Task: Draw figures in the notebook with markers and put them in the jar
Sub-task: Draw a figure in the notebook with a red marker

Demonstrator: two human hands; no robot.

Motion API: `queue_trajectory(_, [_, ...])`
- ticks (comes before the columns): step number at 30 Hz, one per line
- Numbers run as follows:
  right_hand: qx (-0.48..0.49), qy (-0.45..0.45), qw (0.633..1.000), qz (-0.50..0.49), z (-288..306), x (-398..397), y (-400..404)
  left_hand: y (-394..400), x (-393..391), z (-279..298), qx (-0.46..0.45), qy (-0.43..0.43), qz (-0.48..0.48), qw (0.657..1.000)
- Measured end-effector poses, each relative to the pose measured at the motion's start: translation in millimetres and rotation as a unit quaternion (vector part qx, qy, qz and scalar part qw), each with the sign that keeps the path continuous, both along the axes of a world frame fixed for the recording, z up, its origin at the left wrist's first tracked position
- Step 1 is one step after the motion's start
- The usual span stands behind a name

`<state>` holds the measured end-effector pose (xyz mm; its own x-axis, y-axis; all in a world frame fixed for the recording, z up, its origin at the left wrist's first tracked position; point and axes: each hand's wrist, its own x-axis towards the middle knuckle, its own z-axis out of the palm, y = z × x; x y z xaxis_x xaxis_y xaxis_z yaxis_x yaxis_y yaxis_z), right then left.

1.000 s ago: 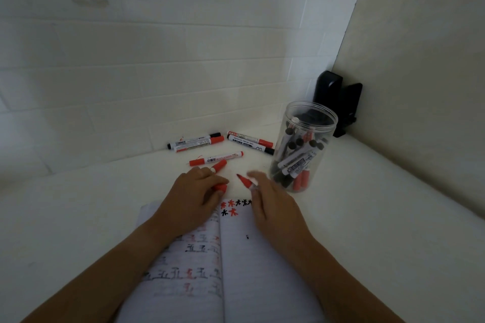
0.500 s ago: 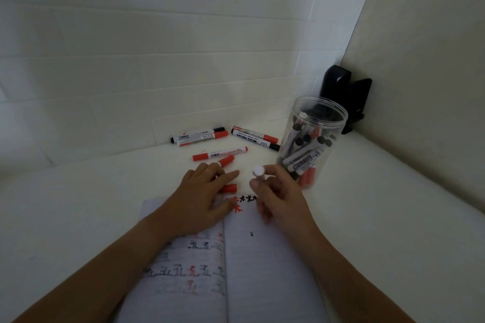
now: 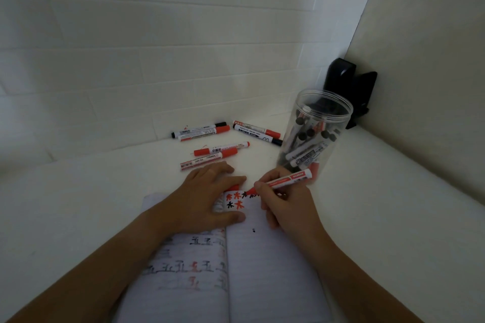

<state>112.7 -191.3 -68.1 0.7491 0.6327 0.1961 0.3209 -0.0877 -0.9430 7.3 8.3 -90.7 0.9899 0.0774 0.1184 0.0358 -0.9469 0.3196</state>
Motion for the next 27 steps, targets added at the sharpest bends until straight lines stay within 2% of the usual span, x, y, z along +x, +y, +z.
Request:
queue_trajectory(17, [-0.056, -0.035, 0.998, -0.020, -2.3, -3.8, 2.1, -1.3, 0.0, 4.4, 0.018, 0.044, 0.004, 0.999])
queue_trajectory(22, [-0.047, -0.023, 0.998, -0.046, -1.7, -3.6, 1.4, -2.7, 0.7, 6.5, 0.013, 0.052, 0.010, 0.999])
queue_trajectory(27, [-0.051, -0.034, 0.998, -0.027, 0.2, -4.2, 2.7, -3.1, 0.4, 8.9, 0.005, 0.059, 0.009, 0.998])
